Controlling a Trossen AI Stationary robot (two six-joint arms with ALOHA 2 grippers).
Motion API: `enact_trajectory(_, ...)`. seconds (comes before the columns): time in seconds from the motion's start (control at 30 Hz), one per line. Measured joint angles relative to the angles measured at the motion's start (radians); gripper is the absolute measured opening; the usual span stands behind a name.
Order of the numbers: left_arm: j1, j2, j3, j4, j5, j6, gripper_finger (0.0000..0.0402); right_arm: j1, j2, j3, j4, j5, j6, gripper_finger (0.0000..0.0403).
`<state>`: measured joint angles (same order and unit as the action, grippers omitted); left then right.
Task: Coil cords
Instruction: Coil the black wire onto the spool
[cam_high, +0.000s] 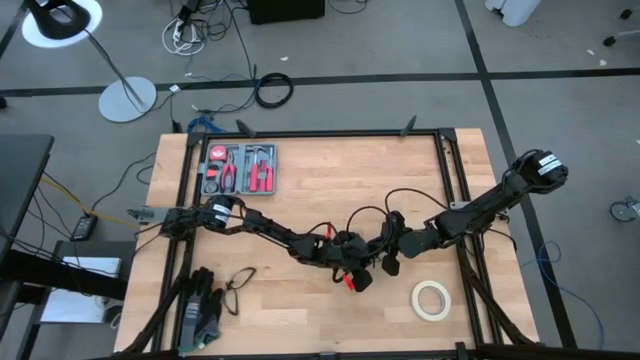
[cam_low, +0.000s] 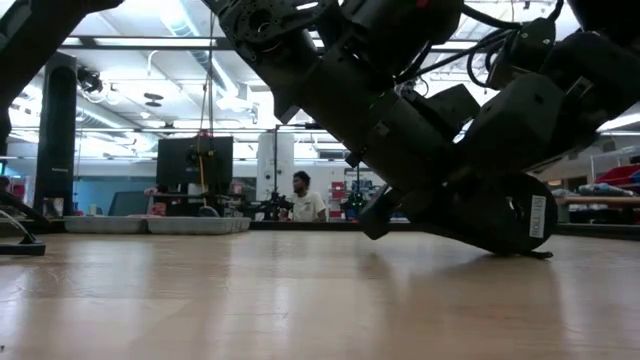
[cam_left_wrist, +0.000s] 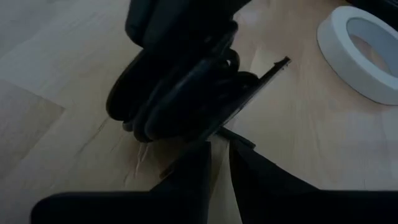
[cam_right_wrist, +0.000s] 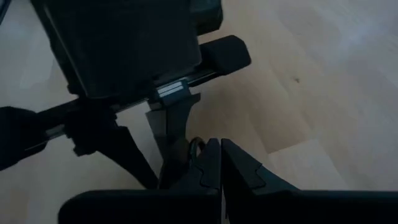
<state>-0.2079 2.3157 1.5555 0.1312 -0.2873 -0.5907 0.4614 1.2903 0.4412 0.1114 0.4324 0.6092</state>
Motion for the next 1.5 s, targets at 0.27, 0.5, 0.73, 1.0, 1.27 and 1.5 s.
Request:
enact_trajectory(0.27, 0.003, -0.003, 0.001, -0.038, 0.045, 0.009, 0.0065, 0.008, -0.001, 0.001, -0.009, -0.011, -0.002, 0.0004)
enact_trajectory(0.5, 0.007, -0.005, 0.001, -0.053, 0.099, 0.015, 0.0065, 0.011, 0.0, 0.001, -0.008, -0.033, 0.025, 0.0034)
enact_trajectory(0.73, 0.002, -0.032, 0.002, -0.137, 0.104, 0.071, 0.0065, 0.014, -0.001, 0.0, -0.015, -0.067, 0.018, 0.0068)
enact_trajectory(1.0, -0.002, -0.085, 0.0, -0.282, 0.044, 0.111, 0.0065, 0.014, -0.009, -0.001, -0.023, -0.081, 0.015, 0.0077)
enact_trajectory(1.27, -0.001, -0.086, -0.001, -0.32, 0.029, 0.133, 0.0065, 0.016, -0.013, -0.001, -0.014, -0.118, 0.007, 0.0079)
enact_trajectory(1.5, -0.002, -0.086, 0.007, -0.311, 0.03, 0.139, 0.0065, 0.016, -0.014, -0.001, -0.007, -0.131, 0.011, 0.0079)
